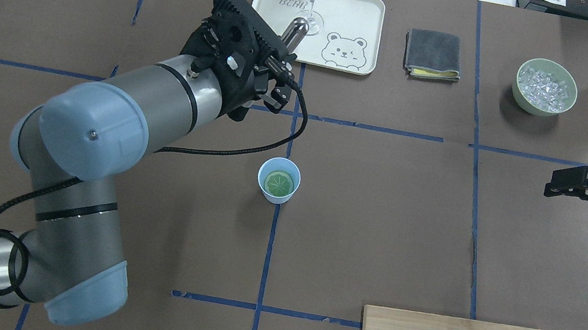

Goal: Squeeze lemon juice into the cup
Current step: 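Lift the muddler out of the cup and carry it back toward its spot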

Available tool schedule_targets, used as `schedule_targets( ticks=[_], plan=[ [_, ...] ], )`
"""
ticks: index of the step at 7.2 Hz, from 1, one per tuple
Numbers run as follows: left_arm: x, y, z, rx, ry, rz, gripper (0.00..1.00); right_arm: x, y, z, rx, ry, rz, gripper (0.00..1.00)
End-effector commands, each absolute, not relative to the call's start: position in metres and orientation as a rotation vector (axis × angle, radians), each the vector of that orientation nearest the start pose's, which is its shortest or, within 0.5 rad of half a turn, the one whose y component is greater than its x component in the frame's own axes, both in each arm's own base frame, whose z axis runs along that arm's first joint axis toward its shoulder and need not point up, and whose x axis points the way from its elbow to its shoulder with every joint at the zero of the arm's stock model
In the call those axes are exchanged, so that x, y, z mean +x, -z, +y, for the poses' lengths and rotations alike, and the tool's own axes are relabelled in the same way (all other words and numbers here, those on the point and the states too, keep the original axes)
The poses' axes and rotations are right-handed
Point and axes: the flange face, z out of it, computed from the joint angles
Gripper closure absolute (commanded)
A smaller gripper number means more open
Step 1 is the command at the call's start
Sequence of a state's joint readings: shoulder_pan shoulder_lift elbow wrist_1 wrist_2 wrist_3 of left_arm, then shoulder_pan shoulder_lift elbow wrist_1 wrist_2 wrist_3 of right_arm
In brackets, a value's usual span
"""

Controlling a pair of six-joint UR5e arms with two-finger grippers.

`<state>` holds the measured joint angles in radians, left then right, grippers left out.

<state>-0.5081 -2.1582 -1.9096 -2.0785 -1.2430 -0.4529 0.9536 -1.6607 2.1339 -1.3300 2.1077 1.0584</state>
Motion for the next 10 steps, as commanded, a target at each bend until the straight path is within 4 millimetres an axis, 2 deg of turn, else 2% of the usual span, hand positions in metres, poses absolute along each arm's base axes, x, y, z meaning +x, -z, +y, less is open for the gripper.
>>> schedule_targets(
  ticks=[1, 3, 4, 5, 6, 7, 8, 10],
  plan=[
    [0.386, -0.190, -0.459, 0.976, -0.271, 0.813, 1.00, -0.188, -0.405, -0.408, 0.084, -0.222, -0.864, 0.00],
    [0.343, -0.269, -0.483, 0.712, -0.261, 0.771, 1.00, -0.187, -0.402, -0.406, 0.088, -0.224, -0.870, 0.00],
    [0.331, -0.297, -0.490, 0.639, -0.228, 0.705, 1.00, -0.187, -0.403, -0.406, 0.086, -0.225, -0.868, 0.00],
    [0.329, -0.323, -0.488, 0.554, -0.135, 0.697, 1.00, -0.187, -0.402, -0.406, 0.084, -0.226, -0.869, 0.00],
    [0.326, -0.365, -0.474, 0.380, -0.069, 0.739, 1.00, -0.187, -0.403, -0.406, 0.083, -0.227, -0.868, 0.00],
    [0.303, -0.404, -0.474, 0.281, -0.037, 0.733, 1.00, -0.188, -0.407, -0.407, 0.076, -0.228, -0.863, 0.00],
    [0.277, -0.418, -0.482, 0.211, -0.011, 0.768, 1.00, -0.188, -0.406, -0.407, 0.073, -0.227, -0.866, 0.00],
    [0.291, -0.478, -0.488, 0.069, -0.008, 0.746, 1.00, -0.190, -0.409, -0.399, 0.006, -0.210, -0.899, 0.00]
  ],
)
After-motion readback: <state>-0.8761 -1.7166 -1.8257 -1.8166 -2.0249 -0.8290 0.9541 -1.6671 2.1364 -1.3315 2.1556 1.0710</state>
